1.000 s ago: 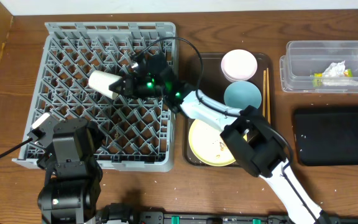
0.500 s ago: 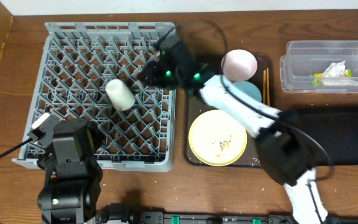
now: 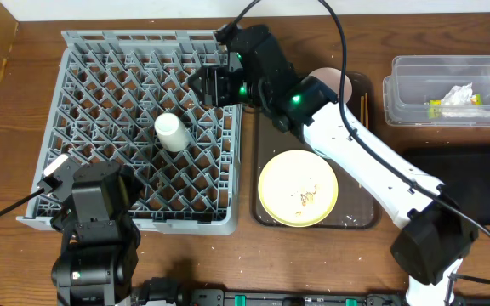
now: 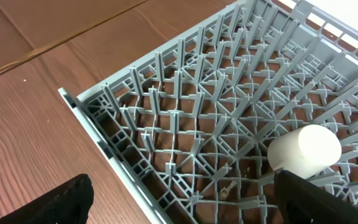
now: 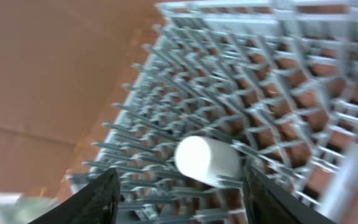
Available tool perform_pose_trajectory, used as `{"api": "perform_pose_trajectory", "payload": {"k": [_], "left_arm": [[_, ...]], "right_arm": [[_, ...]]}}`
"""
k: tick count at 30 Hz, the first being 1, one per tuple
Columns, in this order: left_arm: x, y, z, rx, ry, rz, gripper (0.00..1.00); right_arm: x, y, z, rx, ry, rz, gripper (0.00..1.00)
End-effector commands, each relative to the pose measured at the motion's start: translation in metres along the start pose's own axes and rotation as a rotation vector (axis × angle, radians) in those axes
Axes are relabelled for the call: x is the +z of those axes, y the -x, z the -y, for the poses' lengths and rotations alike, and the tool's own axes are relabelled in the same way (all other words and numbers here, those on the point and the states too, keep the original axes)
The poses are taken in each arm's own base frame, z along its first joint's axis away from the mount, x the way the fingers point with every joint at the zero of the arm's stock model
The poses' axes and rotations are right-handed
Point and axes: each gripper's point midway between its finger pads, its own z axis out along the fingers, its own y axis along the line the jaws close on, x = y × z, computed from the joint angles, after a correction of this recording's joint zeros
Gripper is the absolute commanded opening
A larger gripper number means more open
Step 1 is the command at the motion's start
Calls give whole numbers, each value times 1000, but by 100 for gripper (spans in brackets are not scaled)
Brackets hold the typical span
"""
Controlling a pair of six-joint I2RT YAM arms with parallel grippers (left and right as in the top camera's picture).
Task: Sort waste into correct bins and load items into the dishwasher
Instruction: 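Move the right gripper to the pink bowl and grasp its rim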
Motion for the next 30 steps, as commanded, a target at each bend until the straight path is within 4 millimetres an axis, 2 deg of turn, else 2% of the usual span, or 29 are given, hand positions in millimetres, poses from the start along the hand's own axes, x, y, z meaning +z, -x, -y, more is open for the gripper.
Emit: {"api": "perform_pose_trajectory", "payload": {"k": [1, 2, 4, 6, 8, 10, 11, 15, 23, 25, 30], "left_arm": [[-4, 6, -1, -22, -3, 16, 94], [-4, 6, -1, -22, -3, 16, 94], [-4, 6, -1, -22, -3, 16, 93], [-4, 6, -1, -22, -3, 16, 94], [-4, 6, -1, -22, -3, 16, 94], [-4, 6, -1, -22, -3, 16, 94], [-4, 6, -1, -22, -3, 16, 94], [-4, 6, -1, -22, -3, 16, 94], [-4, 6, -1, -22, -3, 16, 94], [-4, 6, -1, -22, -3, 16, 94], [-4, 6, -1, -22, -3, 16, 94]], "right_arm": [[-16, 22, 36, -14, -101, 47, 64], [-23, 27, 49, -7, -127, 47, 64], [-39, 37, 78, -1, -186, 46, 73], [-54, 42, 114, 37, -262, 36, 78], [-67, 42, 151, 85, -371, 27, 89], [-77, 38, 184, 117, -490, 18, 89], [-80, 34, 200, 126, -548, 12, 85], [-63, 18, 228, 83, -600, -57, 56], [-24, -24, 288, 47, -779, -153, 55], [-9, -32, 298, 10, -763, -181, 54], [6, -51, 316, 9, -779, -227, 48]]}}
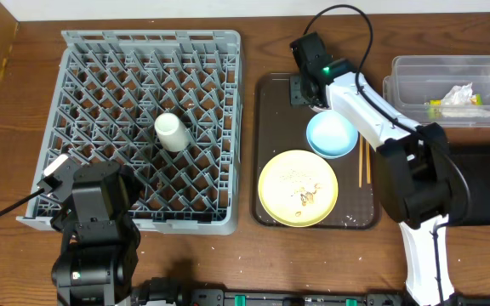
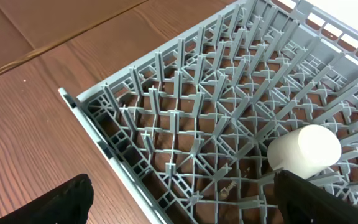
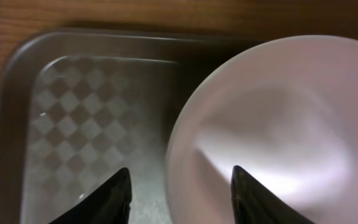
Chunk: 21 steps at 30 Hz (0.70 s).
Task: Sort waste into correct bins and load items into the dishwasher
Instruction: 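Move the right gripper to the pink bowl and grasp its rim, then lift the pink bowl and carry it over the back of the rack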
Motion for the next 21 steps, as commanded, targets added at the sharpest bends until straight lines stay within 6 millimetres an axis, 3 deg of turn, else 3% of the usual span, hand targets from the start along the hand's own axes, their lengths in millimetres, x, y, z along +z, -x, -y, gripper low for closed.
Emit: {"api": "perform_pose_trajectory", "payload": {"k": [1, 4, 7, 10, 14, 18, 21], "left_arm": [[-4, 6, -1, -22, -3, 17, 94], [-4, 6, -1, -22, -3, 17, 94], [-4, 6, -1, -22, -3, 17, 94], [-4, 6, -1, -22, -3, 17, 94], [-4, 6, -1, -22, -3, 17, 94], [-4, 6, -1, -22, -3, 17, 94], [-4, 6, -1, -22, -3, 17, 94]], "right_arm": [[24, -13, 7, -43, -50, -32, 45], [31, -21, 9, -49, -58, -56, 25], [23, -14, 7, -47, -50, -37, 1], [3, 4, 1, -41, -29, 16, 1], [-47, 42, -17, -28, 57, 133, 1], [-109, 83, -53, -32, 257, 276, 1], [-150, 103, -96, -58, 511, 360, 1]]}}
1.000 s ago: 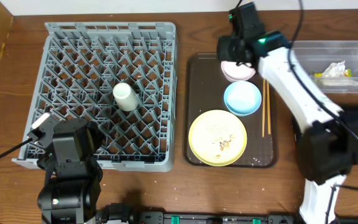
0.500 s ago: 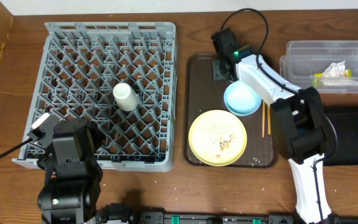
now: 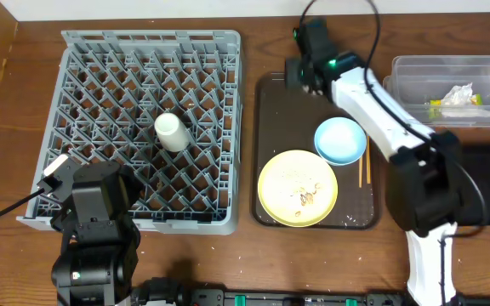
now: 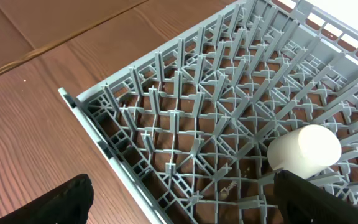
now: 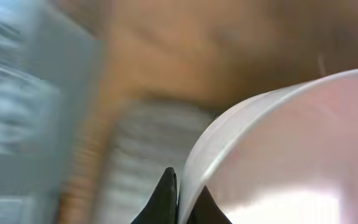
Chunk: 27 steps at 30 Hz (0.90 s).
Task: Sort waste into correct bins and load items into the dishwasher
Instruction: 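Lift the pink bowl and carry it over the back of the rack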
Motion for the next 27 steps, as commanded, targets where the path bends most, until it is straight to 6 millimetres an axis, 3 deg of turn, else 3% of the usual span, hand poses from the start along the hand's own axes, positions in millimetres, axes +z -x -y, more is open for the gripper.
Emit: {"api": "perform_pose_trajectory", "payload": {"k": [1, 8, 13, 17, 21, 27], "left_arm": [[-4, 6, -1, -22, -3, 16, 94], [-4, 6, -1, -22, -3, 16, 94], [-4, 6, -1, -22, -3, 16, 94], [-4, 6, -1, -22, -3, 16, 94], [-4, 6, -1, -22, -3, 16, 94], [-4, 6, -1, -22, -3, 16, 94]], "right_arm": [[-74, 62, -86, -17, 400, 161, 1], [-102, 79, -197, 39, 890, 269, 1], [-101, 57, -265, 86, 1076, 324, 1], [-76, 23, -297, 199, 1098, 255, 1], [-67, -9, -324, 190, 1163, 244, 1], [-51, -38, -339, 208, 1177, 196, 1]]}}
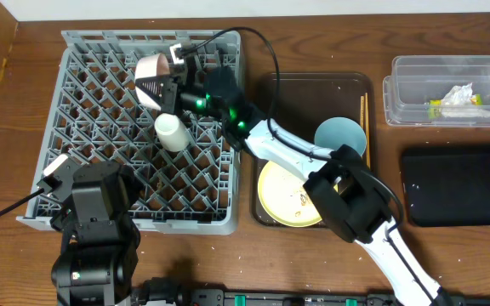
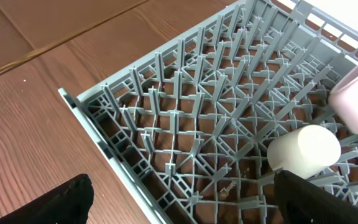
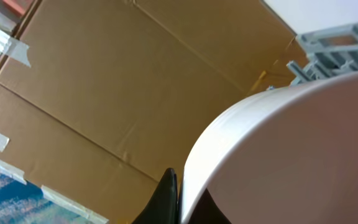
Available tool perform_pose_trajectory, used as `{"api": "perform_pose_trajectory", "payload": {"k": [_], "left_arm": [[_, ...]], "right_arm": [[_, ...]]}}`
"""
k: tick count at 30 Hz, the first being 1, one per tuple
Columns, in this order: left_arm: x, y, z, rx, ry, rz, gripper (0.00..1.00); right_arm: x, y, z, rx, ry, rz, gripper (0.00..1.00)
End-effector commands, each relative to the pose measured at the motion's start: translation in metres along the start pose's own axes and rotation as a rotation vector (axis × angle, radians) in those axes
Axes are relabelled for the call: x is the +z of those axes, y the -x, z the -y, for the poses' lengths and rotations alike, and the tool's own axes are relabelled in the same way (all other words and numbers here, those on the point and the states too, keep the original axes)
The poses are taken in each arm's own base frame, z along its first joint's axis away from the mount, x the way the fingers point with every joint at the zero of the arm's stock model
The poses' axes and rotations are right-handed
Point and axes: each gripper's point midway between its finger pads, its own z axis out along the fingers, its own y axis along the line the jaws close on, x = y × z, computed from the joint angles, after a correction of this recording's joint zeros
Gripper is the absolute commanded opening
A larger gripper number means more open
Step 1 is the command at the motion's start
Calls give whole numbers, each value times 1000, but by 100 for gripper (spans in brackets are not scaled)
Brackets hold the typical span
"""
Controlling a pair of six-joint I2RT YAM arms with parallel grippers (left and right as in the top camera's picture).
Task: Sort waste into correct bins and load items into the dishwasher
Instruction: 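Lift the pink bowl and carry it over the back of the rack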
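Observation:
My right gripper point(image 1: 172, 82) is shut on the rim of a pink bowl point(image 1: 151, 78), which it holds tilted over the back of the grey dishwasher rack point(image 1: 83, 51). In the right wrist view the bowl point(image 3: 291, 155) fills the frame, with one dark finger point(image 3: 166, 198) against its rim. A white cup point(image 1: 169, 132) lies in the rack, below the bowl. The left wrist view shows the cup point(image 2: 303, 151) and the bowl's edge. My left gripper point(image 2: 179, 211) stands open at the rack's near left corner.
A dark tray point(image 1: 266, 102) right of the rack holds a blue bowl point(image 1: 340, 136), a yellow plate point(image 1: 296, 191) with scraps and chopsticks point(image 1: 364, 106). A clear bin point(image 1: 415, 93) with waste and a black bin point(image 1: 458, 185) stand at the right. A cardboard box point(image 3: 104, 93) stands left.
My right gripper, shut on the pink bowl, was at the back of the tray. It is now over the back of the rack, above the white cup. The left arm has not moved.
My right gripper was open over the rack near the white cup. Then it was open at the back of the tray beside the pink bowl. Then it was shut on the bowl's rim there, and now it holds the bowl over the rack.

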Motion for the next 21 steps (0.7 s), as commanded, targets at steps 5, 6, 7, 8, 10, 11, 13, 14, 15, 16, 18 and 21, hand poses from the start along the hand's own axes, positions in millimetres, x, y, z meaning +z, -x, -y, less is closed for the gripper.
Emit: {"api": "perform_pose_trajectory", "payload": {"k": [5, 6, 7, 8, 10, 11, 13, 14, 15, 16, 18, 21], "left_arm": [[-4, 6, -1, -21, -2, 15, 94], [-4, 6, -1, -21, -2, 15, 94], [-4, 6, -1, -21, -2, 15, 94], [-4, 6, -1, -21, -2, 15, 94], [-4, 6, -1, -21, -2, 15, 94], [-4, 6, -1, -21, -2, 15, 94], [-4, 6, -1, -21, -2, 15, 94], [-4, 6, -1, -21, -2, 15, 94], [-4, 6, -1, -21, -2, 15, 94], [-4, 6, -1, -21, -2, 15, 94], [-4, 6, -1, -21, -2, 15, 94], [-4, 6, -1, -21, -2, 15, 94]], "right_arm": [[1, 7, 5, -10, 11, 73, 1], [0, 12, 10, -12, -4, 91, 1], [-2, 16, 12, -17, -12, 104, 1], [-4, 21, 16, -16, -23, 118, 1], [-8, 30, 22, -17, -39, 138, 1], [-10, 33, 25, -18, -45, 146, 1], [-12, 37, 28, -28, -55, 157, 1], [-12, 39, 29, -39, -59, 161, 1], [-13, 40, 30, -45, -62, 166, 1], [-13, 41, 31, -46, -67, 172, 1], [-14, 44, 33, -80, -83, 185, 1], [-12, 40, 43, -62, -119, 169, 1]]}}
